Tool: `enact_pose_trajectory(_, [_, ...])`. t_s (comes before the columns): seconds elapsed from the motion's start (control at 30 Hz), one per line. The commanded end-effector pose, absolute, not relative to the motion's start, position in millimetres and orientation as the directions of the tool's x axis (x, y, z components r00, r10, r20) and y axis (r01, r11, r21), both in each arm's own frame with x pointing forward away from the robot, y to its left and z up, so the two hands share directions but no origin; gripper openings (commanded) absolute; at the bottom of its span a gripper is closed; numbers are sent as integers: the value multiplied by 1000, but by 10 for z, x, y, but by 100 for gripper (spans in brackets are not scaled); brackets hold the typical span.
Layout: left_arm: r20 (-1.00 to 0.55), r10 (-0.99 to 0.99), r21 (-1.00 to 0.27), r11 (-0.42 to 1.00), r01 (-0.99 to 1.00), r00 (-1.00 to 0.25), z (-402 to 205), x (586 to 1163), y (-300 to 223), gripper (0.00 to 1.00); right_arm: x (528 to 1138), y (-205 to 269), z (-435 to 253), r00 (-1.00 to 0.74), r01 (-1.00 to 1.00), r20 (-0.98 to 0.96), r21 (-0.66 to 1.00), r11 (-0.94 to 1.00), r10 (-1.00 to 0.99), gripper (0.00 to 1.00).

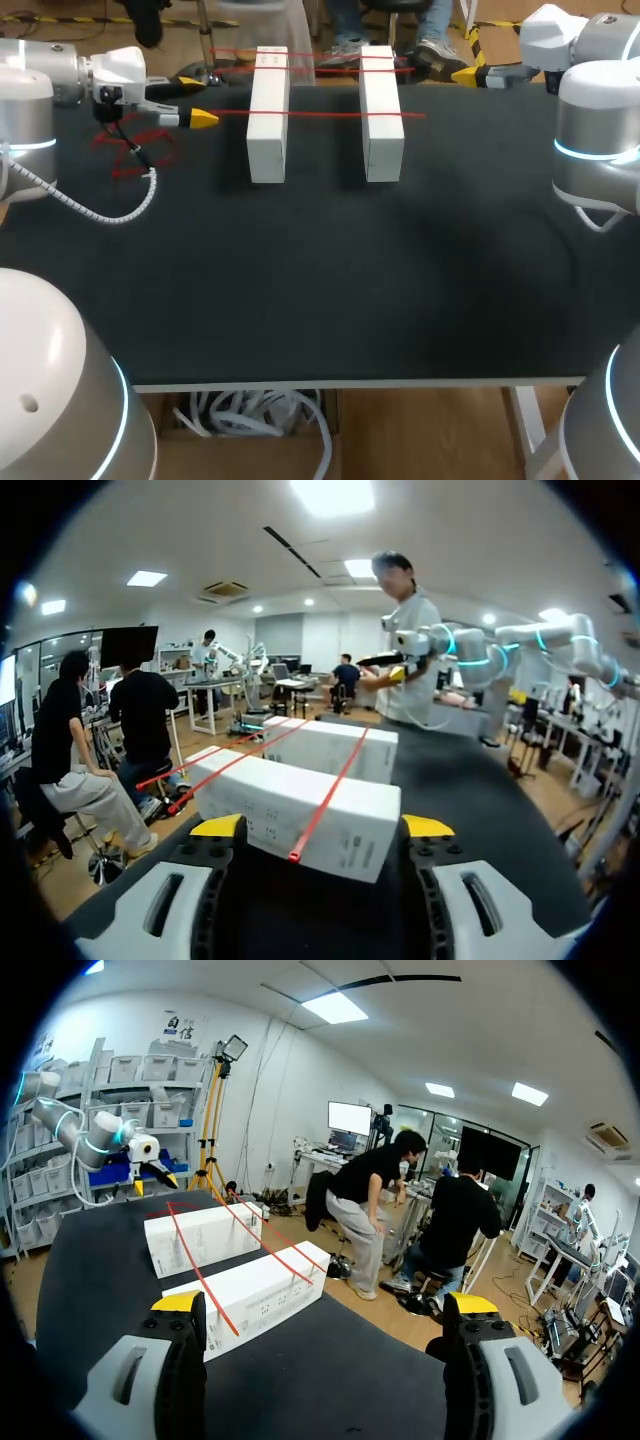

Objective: Grab the tape and strap the tape.

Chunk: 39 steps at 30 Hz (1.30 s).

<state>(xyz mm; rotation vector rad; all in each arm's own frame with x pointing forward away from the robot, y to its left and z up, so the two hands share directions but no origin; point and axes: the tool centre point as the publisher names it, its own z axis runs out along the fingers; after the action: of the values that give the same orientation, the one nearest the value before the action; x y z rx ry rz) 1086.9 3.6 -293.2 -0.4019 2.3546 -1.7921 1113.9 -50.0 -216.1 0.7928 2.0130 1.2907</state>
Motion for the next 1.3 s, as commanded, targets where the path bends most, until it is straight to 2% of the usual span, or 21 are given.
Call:
enact_pose_trajectory(0.03, [44, -286, -962, 245, -118, -957, -2991, 10927, 54, 48, 11138, -501, -2161, -633, 157, -174, 925, 345, 754, 100])
enact_pose_trajectory(0.13, [48, -282, -962, 246, -120, -958, -3015, 10935, 66, 45, 11138, -501, -2161, -633, 157, -174, 925, 345, 754, 100])
enact_pose_trajectory(0.23, [50, -281, -962, 246, -123, -958, -3042, 10946, 77, 49, 11138, -501, -2161, -633, 157, -174, 925, 345, 754, 100])
enact_pose_trajectory(0.33, [56, -281, -961, 245, -128, -958, -3072, 10956, 82, 48, 11138, -501, -2161, -633, 157, -174, 925, 345, 754, 100])
enact_pose_trajectory(0.4, [53, -277, -961, 248, -124, -959, -3103, 10952, 72, 42, 11138, -501, -2161, -633, 157, -174, 925, 345, 754, 100])
enact_pose_trajectory(0.6, [54, -264, -961, 249, -122, -963, -3149, 10951, 35, 47, 11138, -501, -2161, -633, 157, -174, 925, 345, 754, 100])
enact_pose_trajectory(0.77, [58, -262, -961, 247, -125, -963, -3170, 10973, 16, 43, 11138, -501, -2161, -633, 157, -174, 925, 345, 754, 100])
enact_pose_trajectory(1.13, [60, -224, -962, 248, -116, -973, -3210, 11033, -92, 44, 11138, -501, -2161, -633, 157, -174, 925, 345, 754, 100])
enact_pose_trajectory(1.3, [55, -206, -962, 250, -107, -977, -3217, 11075, -123, 41, 11138, -501, -2161, -633, 157, -174, 925, 345, 754, 100])
